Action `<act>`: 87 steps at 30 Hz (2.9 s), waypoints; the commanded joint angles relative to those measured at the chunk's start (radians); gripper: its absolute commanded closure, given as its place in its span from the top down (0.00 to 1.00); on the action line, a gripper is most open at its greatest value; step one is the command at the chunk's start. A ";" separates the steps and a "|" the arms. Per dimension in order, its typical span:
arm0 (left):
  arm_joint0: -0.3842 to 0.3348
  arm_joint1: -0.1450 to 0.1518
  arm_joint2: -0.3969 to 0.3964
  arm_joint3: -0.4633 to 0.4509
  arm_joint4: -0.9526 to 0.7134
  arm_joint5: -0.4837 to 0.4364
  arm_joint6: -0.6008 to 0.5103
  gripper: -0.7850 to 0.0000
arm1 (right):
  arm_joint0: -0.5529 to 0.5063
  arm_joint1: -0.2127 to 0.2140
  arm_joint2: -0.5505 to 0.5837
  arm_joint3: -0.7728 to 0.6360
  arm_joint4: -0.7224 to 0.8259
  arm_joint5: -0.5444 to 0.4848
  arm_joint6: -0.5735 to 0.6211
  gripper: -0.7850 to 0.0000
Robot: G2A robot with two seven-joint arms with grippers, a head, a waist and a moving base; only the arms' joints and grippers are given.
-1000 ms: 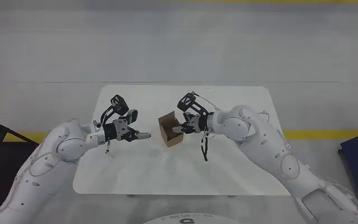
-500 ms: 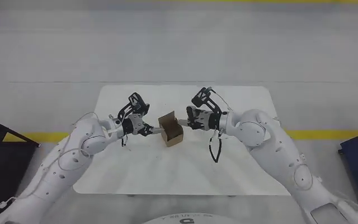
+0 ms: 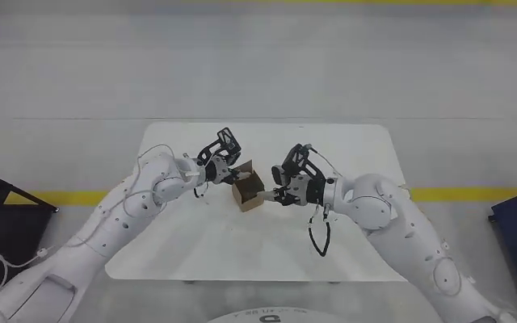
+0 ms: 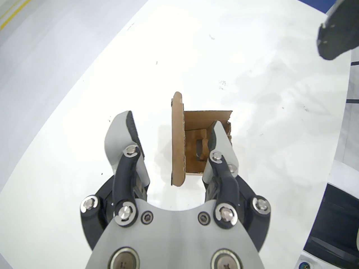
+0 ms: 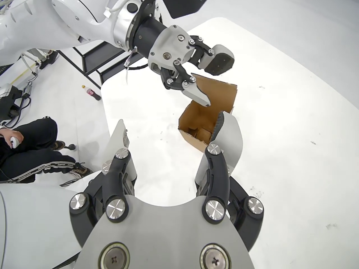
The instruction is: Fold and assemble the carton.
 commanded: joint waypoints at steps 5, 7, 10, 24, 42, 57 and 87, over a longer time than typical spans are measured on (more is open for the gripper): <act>0.028 0.003 -0.038 0.012 -0.118 -0.049 -0.007 0.00 | 0.060 -0.014 -0.074 0.020 -0.024 0.019 0.050 0.41; 0.046 0.011 -0.064 -0.002 -0.142 -0.056 -0.022 0.00 | 0.080 -0.021 -0.104 0.029 -0.032 0.029 0.064 0.34; 0.083 0.025 -0.103 -0.033 -0.191 -0.062 -0.045 0.00 | 0.106 -0.030 -0.145 0.044 -0.036 0.031 0.080 0.30; 0.234 0.065 -0.216 -0.234 -0.208 0.107 -0.148 0.00 | 0.210 -0.067 -0.266 0.124 -0.069 0.124 0.174 0.00; 0.291 0.061 -0.229 -0.287 -0.111 0.277 -0.101 0.00 | 0.219 -0.080 -0.298 0.125 -0.121 0.187 0.154 0.00; 0.321 0.047 -0.231 -0.319 -0.118 0.338 -0.138 0.00 | 0.218 -0.096 -0.319 0.122 -0.205 0.305 0.161 0.00; 0.346 0.035 -0.274 -0.298 -0.110 0.300 -0.148 0.00 | 0.383 -0.198 -0.452 0.296 -0.130 0.405 0.271 0.00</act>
